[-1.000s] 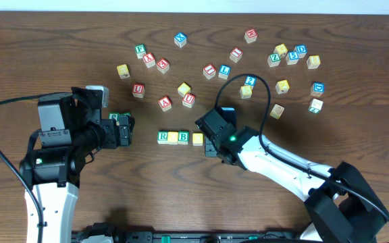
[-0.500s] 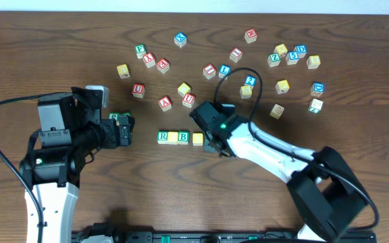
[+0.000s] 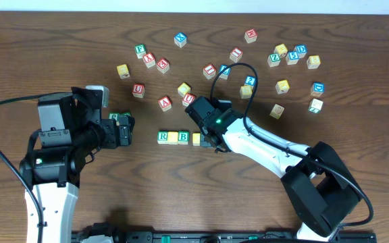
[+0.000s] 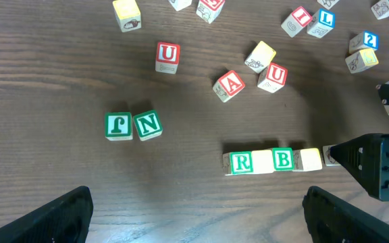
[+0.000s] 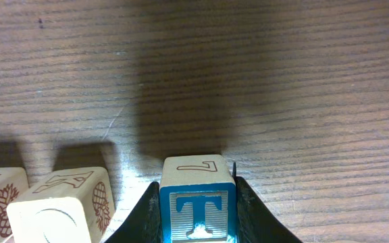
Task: Spell out ROBOT
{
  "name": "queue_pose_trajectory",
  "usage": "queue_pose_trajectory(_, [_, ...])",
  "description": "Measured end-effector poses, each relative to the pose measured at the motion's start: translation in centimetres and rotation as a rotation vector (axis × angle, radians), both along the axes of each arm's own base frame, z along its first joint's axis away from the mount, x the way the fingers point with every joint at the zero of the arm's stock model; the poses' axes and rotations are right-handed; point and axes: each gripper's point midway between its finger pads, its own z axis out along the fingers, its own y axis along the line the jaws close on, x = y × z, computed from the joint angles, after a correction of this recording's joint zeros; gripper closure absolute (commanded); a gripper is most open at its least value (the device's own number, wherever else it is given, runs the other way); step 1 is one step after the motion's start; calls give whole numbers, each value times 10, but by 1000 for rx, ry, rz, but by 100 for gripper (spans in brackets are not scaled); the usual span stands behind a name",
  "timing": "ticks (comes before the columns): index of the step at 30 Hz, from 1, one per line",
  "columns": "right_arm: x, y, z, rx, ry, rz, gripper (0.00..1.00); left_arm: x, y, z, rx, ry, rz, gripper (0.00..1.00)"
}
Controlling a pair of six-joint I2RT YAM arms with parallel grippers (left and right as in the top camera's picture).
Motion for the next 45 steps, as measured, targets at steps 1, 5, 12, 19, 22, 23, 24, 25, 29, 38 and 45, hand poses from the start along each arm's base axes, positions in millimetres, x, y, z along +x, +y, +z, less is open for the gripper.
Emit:
queue_pose_trajectory(1, [1, 1, 1, 3, -2, 0, 99, 0, 0, 0, 0, 0, 0, 3])
queue_pose_trajectory(5, [4, 6, 2, 23, -13, 3, 99, 0, 0, 0, 0, 0, 0, 2])
queue_pose_trajectory(12, [1, 16, 3, 59, -4, 19, 99, 0, 0, 0, 0, 0, 0, 3])
queue_pose_trajectory(19, [-4, 24, 3, 69, -2, 41, 99, 0, 0, 0, 0, 0, 0, 3])
queue_pose_trajectory(22, [-6, 27, 3, 70, -1, 50, 99, 0, 0, 0, 0, 0, 0, 3])
queue_pose_trajectory(23, [-6, 27, 3, 70, -1, 52, 99, 0, 0, 0, 0, 0, 0, 3])
queue_pose_trajectory(24, [-7, 27, 3, 70, -1, 53, 99, 0, 0, 0, 0, 0, 0, 3])
queue_pose_trajectory(25, [-6, 28, 3, 71, -1, 53, 99, 0, 0, 0, 0, 0, 0, 2])
queue_pose_trajectory(29, [-6, 30, 3, 77, -6, 56, 99, 0, 0, 0, 0, 0, 0, 3])
queue_pose_trajectory(38, [-5, 35, 5, 94, -17, 65, 99, 0, 0, 0, 0, 0, 0, 2])
queue_pose_trajectory(45, [-3, 38, 6, 99, -25, 83, 99, 0, 0, 0, 0, 0, 0, 2])
